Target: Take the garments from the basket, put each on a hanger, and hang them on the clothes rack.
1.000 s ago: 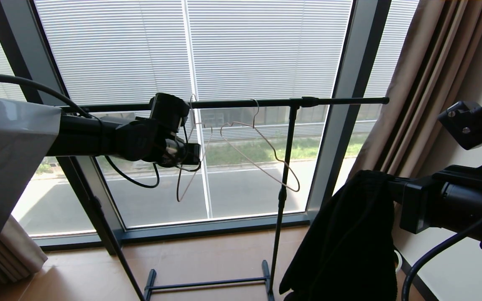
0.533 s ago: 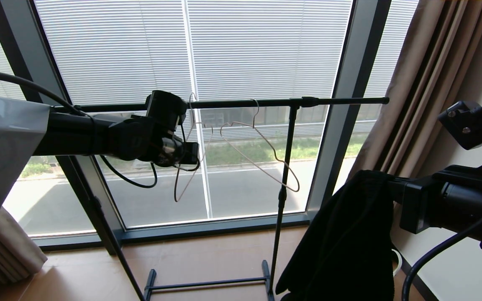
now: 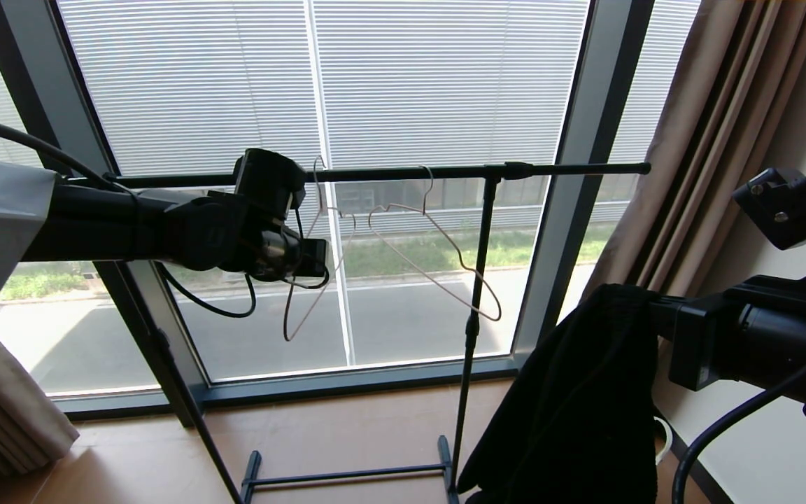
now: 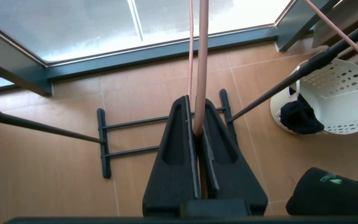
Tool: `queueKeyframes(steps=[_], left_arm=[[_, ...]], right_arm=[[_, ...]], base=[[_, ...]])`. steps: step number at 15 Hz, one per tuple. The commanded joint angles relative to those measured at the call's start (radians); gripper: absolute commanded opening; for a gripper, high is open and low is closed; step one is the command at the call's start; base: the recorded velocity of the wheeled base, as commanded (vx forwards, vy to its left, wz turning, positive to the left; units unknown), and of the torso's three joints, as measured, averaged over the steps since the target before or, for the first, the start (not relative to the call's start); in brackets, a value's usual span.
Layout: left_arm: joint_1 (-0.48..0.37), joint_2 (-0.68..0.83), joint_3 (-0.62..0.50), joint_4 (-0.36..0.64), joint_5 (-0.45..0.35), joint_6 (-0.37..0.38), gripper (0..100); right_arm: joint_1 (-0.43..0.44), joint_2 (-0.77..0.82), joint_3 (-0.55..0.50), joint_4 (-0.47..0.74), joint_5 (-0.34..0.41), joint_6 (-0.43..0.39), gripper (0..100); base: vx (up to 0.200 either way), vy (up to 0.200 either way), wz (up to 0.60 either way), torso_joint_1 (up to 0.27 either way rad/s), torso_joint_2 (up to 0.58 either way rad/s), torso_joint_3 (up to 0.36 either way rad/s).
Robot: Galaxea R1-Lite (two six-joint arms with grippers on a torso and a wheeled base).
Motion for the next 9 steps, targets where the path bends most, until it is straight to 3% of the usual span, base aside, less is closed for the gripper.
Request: queueKeyframes(steps=[1, 5, 9], left_arm=[[-0.002, -0.036, 0.033, -0.002, 0.000, 0.000, 0], [-0.013, -0.075, 0.137, -0.090, 0.000, 0.005, 0], [-0.014, -0.118, 0.205, -0.111, -0.001, 0.011, 0]], right_arm=[[0.002, 0.000, 0.000, 0.000, 0.000, 0.000, 0], [0.000, 0.001, 0.002, 0.000, 0.000, 0.000, 0], [0.002, 0.001, 0.002, 0.000, 0.000, 0.000, 0]], base=[[0.000, 0.000, 0.00, 0.000, 0.00, 0.000], [0.000, 0.000, 0.00, 0.000, 0.00, 0.000], [0.000, 0.000, 0.00, 0.000, 0.00, 0.000]])
